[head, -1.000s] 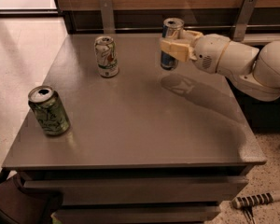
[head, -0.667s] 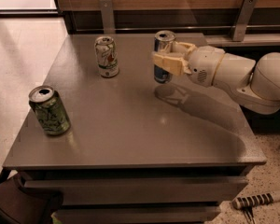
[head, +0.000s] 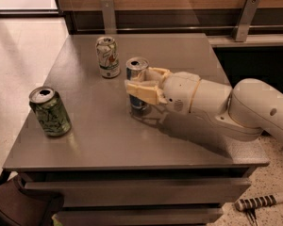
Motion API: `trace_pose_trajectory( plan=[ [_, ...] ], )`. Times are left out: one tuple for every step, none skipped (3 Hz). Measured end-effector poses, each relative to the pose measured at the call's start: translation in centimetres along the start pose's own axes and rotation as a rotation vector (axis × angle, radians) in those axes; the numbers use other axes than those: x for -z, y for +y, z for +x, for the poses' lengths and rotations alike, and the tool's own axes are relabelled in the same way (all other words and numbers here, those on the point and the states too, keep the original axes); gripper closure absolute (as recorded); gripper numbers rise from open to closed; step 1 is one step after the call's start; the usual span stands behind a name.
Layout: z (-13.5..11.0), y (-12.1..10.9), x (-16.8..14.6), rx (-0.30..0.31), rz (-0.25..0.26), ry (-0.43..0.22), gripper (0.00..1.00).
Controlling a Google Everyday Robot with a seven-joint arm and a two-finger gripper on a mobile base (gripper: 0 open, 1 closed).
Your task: Move redbull can near green can
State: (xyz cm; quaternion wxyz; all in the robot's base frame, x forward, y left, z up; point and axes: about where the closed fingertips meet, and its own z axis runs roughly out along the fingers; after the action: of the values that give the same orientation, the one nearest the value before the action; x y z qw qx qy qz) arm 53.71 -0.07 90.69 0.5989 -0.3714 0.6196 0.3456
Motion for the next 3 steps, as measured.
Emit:
trace_pose_trajectory(
  plan=[
    [0.2,3.5,-2.4,0.013,-0.052,-0.021,1.0],
    [0.0,6.6,-4.8,0.016,-0.112,-0.067,1.0],
    [0.4,7.8,-6.1,-0.003,-0.156,-0.093,1.0]
  ],
)
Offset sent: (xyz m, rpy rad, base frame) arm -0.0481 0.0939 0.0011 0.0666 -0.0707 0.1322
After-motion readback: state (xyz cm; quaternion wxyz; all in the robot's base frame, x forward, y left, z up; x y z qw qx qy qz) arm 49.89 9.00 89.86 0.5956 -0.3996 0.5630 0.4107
